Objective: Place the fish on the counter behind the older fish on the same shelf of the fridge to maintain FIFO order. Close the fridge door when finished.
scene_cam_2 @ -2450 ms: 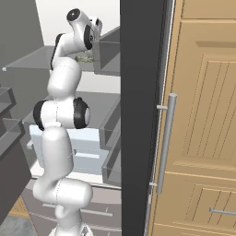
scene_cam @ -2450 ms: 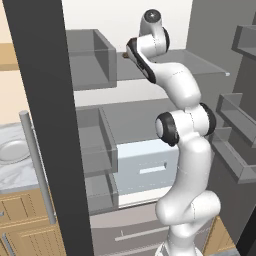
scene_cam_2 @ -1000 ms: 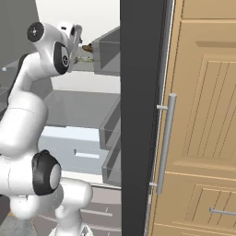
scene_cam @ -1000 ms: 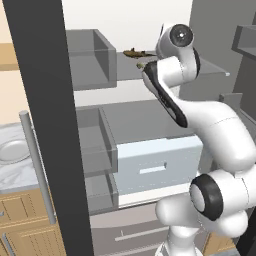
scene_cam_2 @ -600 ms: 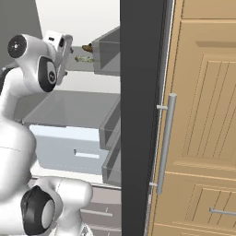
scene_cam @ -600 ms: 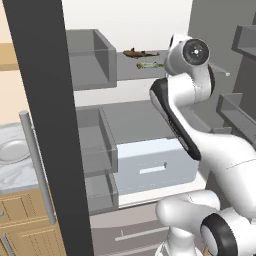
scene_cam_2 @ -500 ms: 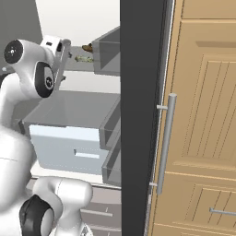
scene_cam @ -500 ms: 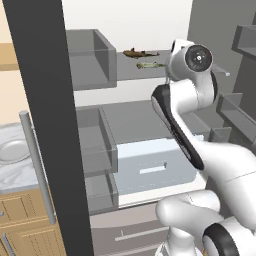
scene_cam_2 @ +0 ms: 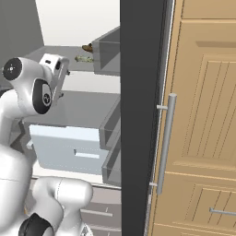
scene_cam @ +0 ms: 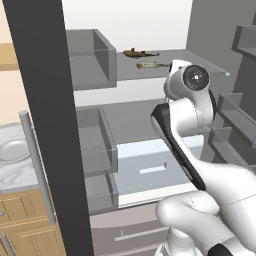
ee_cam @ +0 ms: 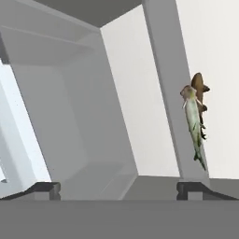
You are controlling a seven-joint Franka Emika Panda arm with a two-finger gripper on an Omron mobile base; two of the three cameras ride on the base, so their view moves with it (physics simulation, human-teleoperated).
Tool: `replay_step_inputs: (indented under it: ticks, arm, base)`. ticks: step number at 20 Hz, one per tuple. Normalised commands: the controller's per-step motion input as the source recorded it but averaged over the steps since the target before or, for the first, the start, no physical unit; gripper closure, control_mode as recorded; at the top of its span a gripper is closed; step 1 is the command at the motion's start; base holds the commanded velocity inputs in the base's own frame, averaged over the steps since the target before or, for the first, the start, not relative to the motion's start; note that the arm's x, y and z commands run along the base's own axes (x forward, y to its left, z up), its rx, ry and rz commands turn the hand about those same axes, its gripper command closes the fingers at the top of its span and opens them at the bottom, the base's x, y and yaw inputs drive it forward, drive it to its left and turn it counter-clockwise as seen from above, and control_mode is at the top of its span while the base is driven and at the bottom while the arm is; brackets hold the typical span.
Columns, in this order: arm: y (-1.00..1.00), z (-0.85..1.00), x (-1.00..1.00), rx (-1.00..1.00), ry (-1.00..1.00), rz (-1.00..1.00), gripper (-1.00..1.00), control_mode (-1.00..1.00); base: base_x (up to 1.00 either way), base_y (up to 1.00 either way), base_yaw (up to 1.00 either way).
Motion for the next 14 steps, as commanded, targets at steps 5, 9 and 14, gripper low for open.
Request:
replay_step_inputs:
  ticks: [5, 9, 14]
  arm:
    - [0.00, -0.29, -0.43, 0.01, 0.01, 0.00, -1.00, -1.00]
    - [0.03, -0.02, -0.23, 0.00, 0.00, 0.01, -1.00, 1.00]
    - [0.00, 0.00, 0.00, 0.00, 0.00, 0.00, -1.00, 1.00]
  base:
    - [0.00, 0.00, 0.00]
    - [-0.44, 0.13, 0.01]
    - [-0.94, 0.13, 0.02]
